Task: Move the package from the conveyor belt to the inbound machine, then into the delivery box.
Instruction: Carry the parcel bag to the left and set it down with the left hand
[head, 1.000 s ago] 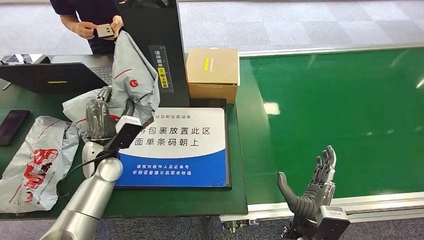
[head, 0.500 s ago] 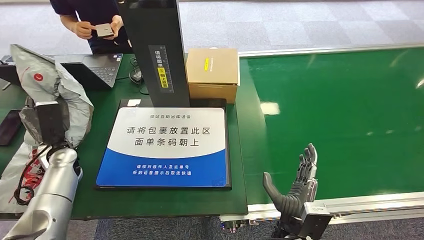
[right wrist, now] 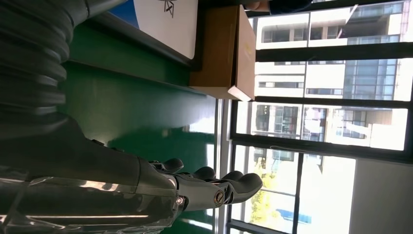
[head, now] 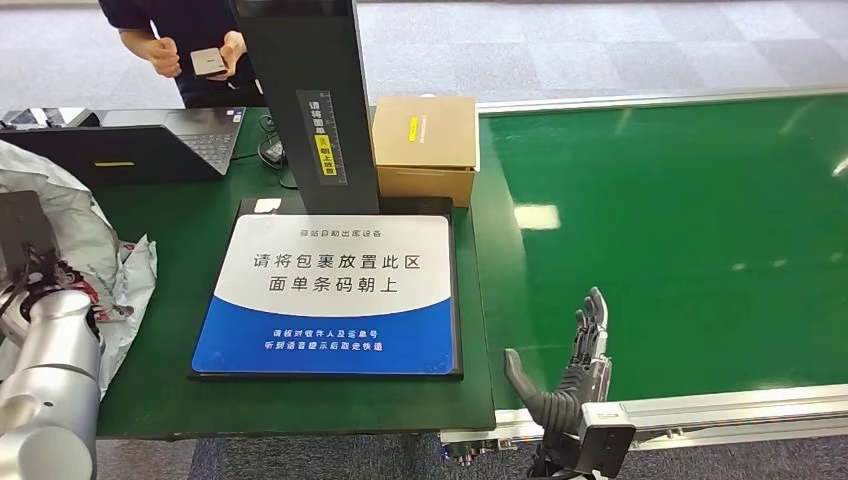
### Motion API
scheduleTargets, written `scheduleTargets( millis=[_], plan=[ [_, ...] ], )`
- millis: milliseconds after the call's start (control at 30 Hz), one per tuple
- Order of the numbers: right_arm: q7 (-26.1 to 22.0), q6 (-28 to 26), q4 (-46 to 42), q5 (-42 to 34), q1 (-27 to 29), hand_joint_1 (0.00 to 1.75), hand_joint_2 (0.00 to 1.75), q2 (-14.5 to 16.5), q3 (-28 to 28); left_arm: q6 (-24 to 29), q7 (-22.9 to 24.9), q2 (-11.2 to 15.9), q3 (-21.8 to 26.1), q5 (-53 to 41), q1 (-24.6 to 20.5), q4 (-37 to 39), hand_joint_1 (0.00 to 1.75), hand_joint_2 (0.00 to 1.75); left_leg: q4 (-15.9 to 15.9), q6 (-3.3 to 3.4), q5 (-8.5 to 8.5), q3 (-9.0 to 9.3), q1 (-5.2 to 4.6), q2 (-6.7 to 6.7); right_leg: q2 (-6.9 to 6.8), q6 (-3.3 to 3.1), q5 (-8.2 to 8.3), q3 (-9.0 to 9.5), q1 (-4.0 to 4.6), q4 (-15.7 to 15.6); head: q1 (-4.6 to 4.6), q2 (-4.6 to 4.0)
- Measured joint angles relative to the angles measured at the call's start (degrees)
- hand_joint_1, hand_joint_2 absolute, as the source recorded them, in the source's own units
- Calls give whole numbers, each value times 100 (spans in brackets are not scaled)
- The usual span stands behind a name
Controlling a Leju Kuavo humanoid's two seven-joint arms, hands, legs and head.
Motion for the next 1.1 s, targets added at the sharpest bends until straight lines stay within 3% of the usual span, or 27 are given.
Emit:
scheduleTargets(
  millis=[67,133,500,833,967,1100],
  plan=[
    [1,-32,26,-11,-9,0,175,-12,27,0,159,30,294,-162,-87,108,28,175,0,0,0,1,0,0,0,0,0,0,0,0,1,0],
    [2,-51,49,-30,-20,0,175,-24,40,0,342,70,529,-265,-174,240,0,175,0,0,0,1,0,1,0,0,0,1,0,0,0,0],
    [17,-115,148,-64,-117,0,175,-56,114,0,1137,172,949,-666,-465,830,0,175,1,-1,1,1,-1,-1,-1,0,0,1,-1,0,0,0],
    [34,-136,257,-79,-215,0,175,-69,163,1,1210,174,962,-726,-533,1082,0,175,1,-1,1,2,-1,0,0,0,0,0,-1,1,1,0],
    [47,-136,299,-80,-289,0,175,-69,165,0,1009,173,971,-617,-549,1101,0,175,2,-1,2,2,-1,0,0,0,0,0,0,0,1,0],
    [87,-134,348,-80,-368,0,175,-69,167,1,296,137,981,-312,-606,1100,0,175,3,-2,2,2,-1,0,0,0,1,0,-1,0,-1,0]
  ],
)
